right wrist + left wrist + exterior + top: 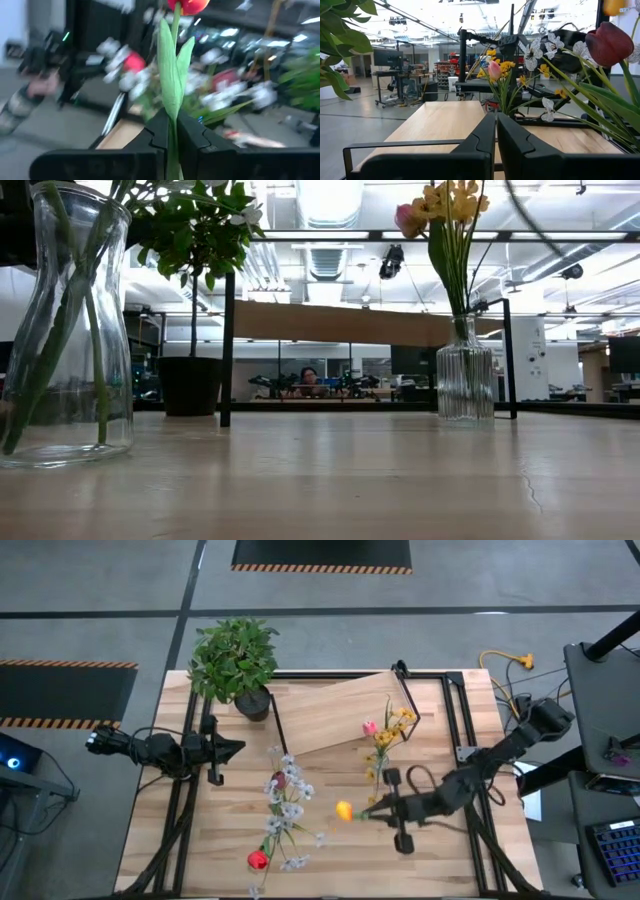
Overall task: Pick and place flowers into a vace then onto a shelf
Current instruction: Put the yellow and red flower into the bottom transparent vase
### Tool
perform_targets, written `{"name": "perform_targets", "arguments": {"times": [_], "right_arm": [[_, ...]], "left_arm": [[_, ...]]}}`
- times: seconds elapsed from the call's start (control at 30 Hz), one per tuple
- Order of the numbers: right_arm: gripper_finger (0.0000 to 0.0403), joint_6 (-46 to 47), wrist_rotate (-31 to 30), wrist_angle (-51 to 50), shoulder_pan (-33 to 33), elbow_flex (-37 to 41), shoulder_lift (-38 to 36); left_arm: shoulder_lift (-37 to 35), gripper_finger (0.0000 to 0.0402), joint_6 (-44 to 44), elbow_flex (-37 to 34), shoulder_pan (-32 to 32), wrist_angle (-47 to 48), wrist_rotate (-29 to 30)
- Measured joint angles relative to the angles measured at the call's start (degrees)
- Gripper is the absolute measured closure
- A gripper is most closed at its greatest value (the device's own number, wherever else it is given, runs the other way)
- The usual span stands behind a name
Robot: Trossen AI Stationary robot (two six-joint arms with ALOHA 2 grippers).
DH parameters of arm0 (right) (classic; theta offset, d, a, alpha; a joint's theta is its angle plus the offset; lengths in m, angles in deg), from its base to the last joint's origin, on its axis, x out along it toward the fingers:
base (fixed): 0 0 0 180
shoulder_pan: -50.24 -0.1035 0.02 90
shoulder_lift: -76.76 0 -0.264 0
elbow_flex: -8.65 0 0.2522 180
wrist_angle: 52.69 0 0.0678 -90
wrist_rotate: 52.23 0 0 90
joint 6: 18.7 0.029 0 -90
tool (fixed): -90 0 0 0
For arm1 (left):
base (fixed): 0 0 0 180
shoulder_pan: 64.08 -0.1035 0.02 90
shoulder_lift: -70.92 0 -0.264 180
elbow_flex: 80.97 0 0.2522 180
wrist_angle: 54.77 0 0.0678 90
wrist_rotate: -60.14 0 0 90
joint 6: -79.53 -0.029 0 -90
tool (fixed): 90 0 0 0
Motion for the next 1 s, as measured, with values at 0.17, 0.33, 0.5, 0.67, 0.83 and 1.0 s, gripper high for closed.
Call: {"name": "perform_targets", "arguments": {"times": [0.17, 0.33, 0.5, 0.67, 0.83, 1.0], "right_arm": [[0.0390, -1.02, 0.37, 11.97, 0.82, 3.35, 0.20], [0.0390, -1.22, -0.03, 21.22, 1.13, 0.50, 4.79], [0.0390, -1.86, -0.18, 23.48, 1.48, -7.09, 12.37], [0.0390, -5.11, -1.36, 24.21, 1.64, -16.70, 20.27], [0.0390, -9.74, -1.73, 30.45, 1.58, -26.66, 29.78], [0.0390, -13.16, -1.70, 34.71, 1.58, -34.84, 38.72]], "left_arm": [[-0.02, 0.0402, 0.00, -0.04, 0.00, -0.13, 0.02], [-0.02, 0.0402, 0.00, -0.04, 0.00, -0.07, 0.00], [-0.02, 0.0402, 0.00, -0.04, 0.00, -0.07, 0.00], [-0.02, 0.0402, 0.00, -0.04, 0.00, -0.03, 0.00], [-0.02, 0.0402, 0.00, -0.04, 0.00, -0.05, 0.00], [-0.02, 0.0402, 0.09, -0.04, 0.00, -0.03, 0.00]]}}
